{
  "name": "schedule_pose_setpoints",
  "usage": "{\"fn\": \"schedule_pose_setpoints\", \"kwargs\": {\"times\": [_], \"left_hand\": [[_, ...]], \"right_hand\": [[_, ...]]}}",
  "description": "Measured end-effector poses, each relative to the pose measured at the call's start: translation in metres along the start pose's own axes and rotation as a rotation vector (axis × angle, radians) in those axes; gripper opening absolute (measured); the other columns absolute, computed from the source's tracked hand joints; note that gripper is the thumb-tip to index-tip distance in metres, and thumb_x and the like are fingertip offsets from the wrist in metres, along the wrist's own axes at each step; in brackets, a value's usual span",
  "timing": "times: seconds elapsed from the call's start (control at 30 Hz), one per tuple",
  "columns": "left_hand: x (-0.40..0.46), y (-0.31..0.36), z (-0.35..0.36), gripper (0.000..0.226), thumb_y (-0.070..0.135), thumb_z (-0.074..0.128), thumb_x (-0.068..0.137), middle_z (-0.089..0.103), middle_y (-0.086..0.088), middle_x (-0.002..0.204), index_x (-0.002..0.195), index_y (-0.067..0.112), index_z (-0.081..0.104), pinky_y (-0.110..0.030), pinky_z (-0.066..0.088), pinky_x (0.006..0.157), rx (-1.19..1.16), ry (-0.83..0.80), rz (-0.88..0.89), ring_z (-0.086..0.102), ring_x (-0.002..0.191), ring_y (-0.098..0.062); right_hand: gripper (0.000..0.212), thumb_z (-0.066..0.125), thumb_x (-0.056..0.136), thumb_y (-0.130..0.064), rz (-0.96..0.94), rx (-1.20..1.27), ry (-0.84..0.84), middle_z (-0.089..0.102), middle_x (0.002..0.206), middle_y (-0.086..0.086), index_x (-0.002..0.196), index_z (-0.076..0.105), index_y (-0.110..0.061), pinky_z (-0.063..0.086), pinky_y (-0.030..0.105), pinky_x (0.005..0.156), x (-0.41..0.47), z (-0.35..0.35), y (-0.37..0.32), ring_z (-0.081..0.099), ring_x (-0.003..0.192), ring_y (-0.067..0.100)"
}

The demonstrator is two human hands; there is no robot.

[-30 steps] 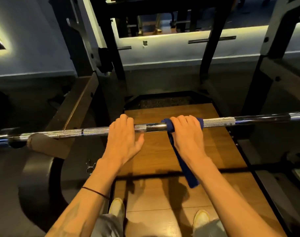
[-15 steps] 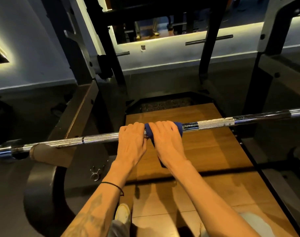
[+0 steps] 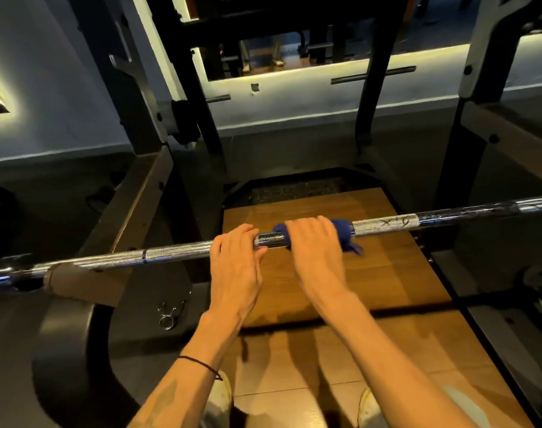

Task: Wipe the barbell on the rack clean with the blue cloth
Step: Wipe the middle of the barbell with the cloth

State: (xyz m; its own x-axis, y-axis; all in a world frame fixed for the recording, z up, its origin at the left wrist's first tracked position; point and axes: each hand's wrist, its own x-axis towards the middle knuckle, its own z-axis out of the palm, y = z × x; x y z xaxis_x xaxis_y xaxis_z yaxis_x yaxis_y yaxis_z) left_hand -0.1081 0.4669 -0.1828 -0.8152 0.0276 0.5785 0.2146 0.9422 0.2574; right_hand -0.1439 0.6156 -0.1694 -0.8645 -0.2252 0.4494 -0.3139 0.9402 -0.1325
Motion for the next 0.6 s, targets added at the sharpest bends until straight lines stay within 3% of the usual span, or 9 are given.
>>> {"fn": "schedule_pose_setpoints", "kwargs": {"times": [0.1,0.17,0.23,0.27,0.33,0.5,0.6], "left_hand": [[0.011,-0.009,-0.007,0.019,0.027,0.065,0.090,0.057,-0.002,0.100,0.102,0.015,0.056,-0.037,0.036,0.093,0.046,-0.074,0.031,0.052,0.090,-0.020],[0.021,-0.017,-0.013,0.021,0.033,0.061,0.091,0.053,-0.001,0.092,0.096,0.015,0.052,-0.043,0.040,0.100,0.050,-0.175,0.068,0.051,0.087,-0.021],[0.031,-0.020,-0.020,0.027,0.038,0.058,0.092,0.054,-0.003,0.091,0.099,0.013,0.051,-0.047,0.045,0.087,0.025,-0.300,0.077,0.054,0.081,-0.026],[0.035,-0.018,-0.024,0.029,0.039,0.059,0.094,0.055,-0.004,0.094,0.104,0.013,0.050,-0.046,0.046,0.078,0.017,-0.361,0.069,0.057,0.078,-0.027],[0.039,-0.015,-0.026,0.032,0.043,0.055,0.097,0.055,0.001,0.096,0.112,0.016,0.045,-0.040,0.043,0.075,0.058,-0.420,0.091,0.059,0.080,-0.024],[0.036,-0.015,-0.017,0.051,0.058,0.036,0.097,0.063,0.002,0.109,0.127,0.021,0.055,-0.036,0.035,0.076,0.150,-0.366,0.112,0.060,0.094,-0.021],[0.027,-0.015,-0.009,0.050,0.058,0.035,0.095,0.061,0.001,0.095,0.111,0.020,0.062,-0.034,0.029,0.069,0.198,-0.277,0.127,0.057,0.081,-0.022]], "right_hand": [[0.030,0.071,0.086,-0.017,-0.088,0.060,-0.078,0.063,0.106,0.004,0.113,0.058,-0.018,0.042,0.040,0.101,0.001,0.002,-0.025,0.060,0.102,0.026],[0.022,0.070,0.081,-0.023,-0.139,0.066,-0.034,0.063,0.092,0.003,0.100,0.060,-0.018,0.045,0.039,0.087,0.002,0.001,-0.016,0.061,0.088,0.027],[0.008,0.058,0.081,-0.024,-0.156,0.069,0.057,0.057,0.078,0.002,0.088,0.059,-0.020,0.039,0.039,0.074,0.001,0.006,0.010,0.057,0.075,0.029],[0.006,0.055,0.083,-0.022,-0.154,0.067,0.089,0.055,0.077,0.002,0.087,0.059,-0.020,0.036,0.040,0.074,-0.002,0.007,0.026,0.055,0.074,0.030],[0.011,0.064,0.082,-0.013,-0.118,0.041,0.109,0.055,0.080,0.003,0.090,0.060,-0.019,0.036,0.040,0.076,-0.009,0.001,0.060,0.053,0.077,0.030],[0.024,0.076,0.078,-0.006,0.084,-0.022,-0.004,0.059,0.076,0.000,0.082,0.058,-0.021,0.047,0.042,0.075,-0.010,-0.021,0.088,0.055,0.072,0.024],[0.028,0.078,0.076,-0.007,0.127,-0.063,-0.052,0.062,0.090,0.002,0.095,0.061,-0.020,0.044,0.044,0.098,-0.010,-0.020,0.067,0.059,0.088,0.026]]}}
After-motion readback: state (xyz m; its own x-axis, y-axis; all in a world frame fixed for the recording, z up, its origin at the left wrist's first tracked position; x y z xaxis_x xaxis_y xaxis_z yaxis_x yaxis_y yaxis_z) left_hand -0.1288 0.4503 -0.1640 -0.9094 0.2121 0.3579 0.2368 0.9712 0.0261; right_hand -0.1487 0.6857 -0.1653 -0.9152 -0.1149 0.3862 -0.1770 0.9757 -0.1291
